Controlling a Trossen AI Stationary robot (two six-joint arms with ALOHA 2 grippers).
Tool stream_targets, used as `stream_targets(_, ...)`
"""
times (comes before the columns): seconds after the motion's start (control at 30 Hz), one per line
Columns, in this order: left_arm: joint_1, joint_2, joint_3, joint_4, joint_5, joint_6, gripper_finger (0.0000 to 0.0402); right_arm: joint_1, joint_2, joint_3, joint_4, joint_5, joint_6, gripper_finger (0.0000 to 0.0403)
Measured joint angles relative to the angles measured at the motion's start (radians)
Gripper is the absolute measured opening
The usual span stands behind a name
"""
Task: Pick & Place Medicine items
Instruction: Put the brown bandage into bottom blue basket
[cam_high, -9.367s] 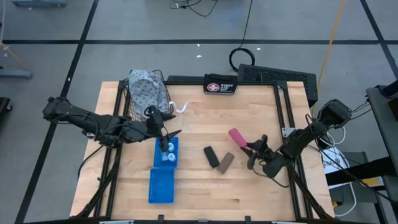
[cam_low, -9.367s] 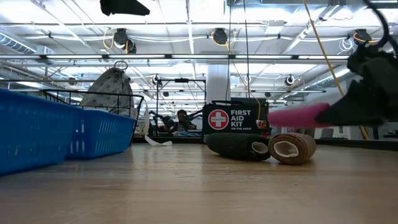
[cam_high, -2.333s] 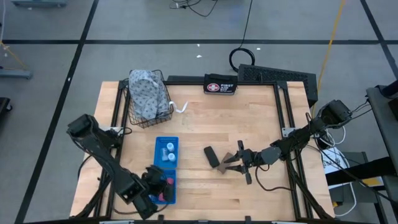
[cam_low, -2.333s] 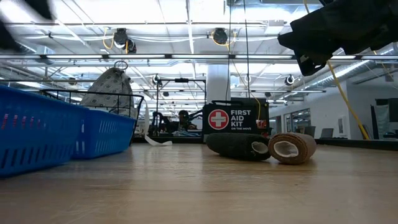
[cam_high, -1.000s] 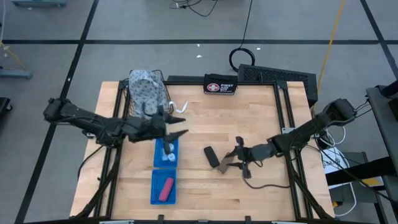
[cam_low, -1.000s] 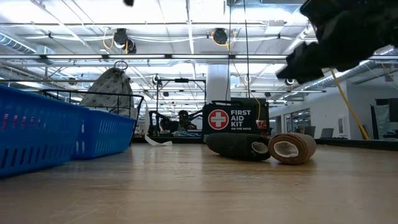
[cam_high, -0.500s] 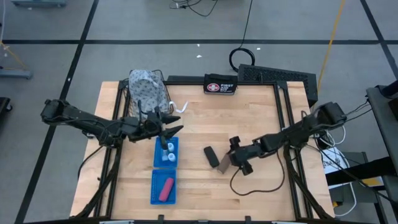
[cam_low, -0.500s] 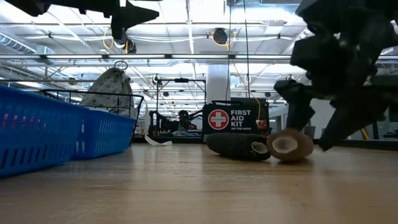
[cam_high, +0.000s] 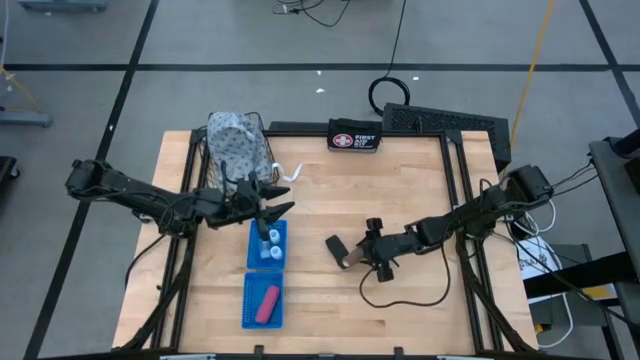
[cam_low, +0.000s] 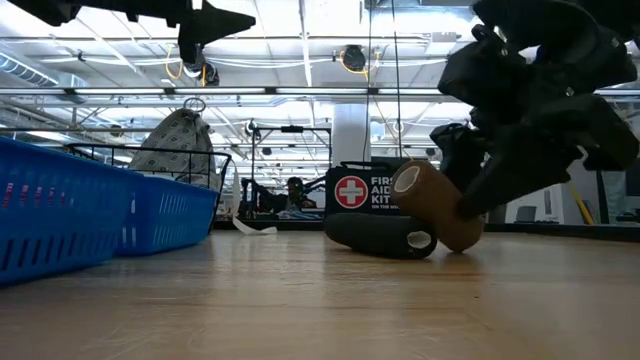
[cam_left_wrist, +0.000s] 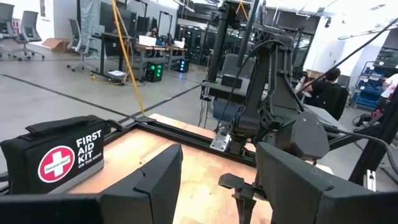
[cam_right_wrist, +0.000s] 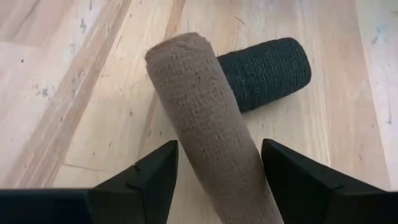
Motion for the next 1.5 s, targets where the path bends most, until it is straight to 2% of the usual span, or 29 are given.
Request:
stream_targets(0.23,0.0,0.0,0.0,0.0,0.0,0.006,0.0214,0.0,0.0,-0.047,-0.006,0.001,-0.001,0.0208)
stream_targets(0.57,0.0,0.0,0.001,-0.001,0.0,0.009,0.0214,-0.022,-0.002,-0.095,-0.044,0.004,0.037,0.0215)
stream_targets(0.9,0.0,0.0,0.001,-0.003,-0.001,0.015,0.0214,-0.026,0.001,-0.098,0.033,0.008,0.221,0.02)
stream_targets(1.13,0.003,0.0,0.001,-0.003,-0.002,0.04,0.0214,-0.024,0.009,-0.098,0.06,0.132,0.325,0.02)
stream_targets(1.5,0.012,0.0,0.001,-0.005,-0.002,0.04,0.0214,-0.023,0.008,-0.098,0.067,0.162,0.413,0.0198)
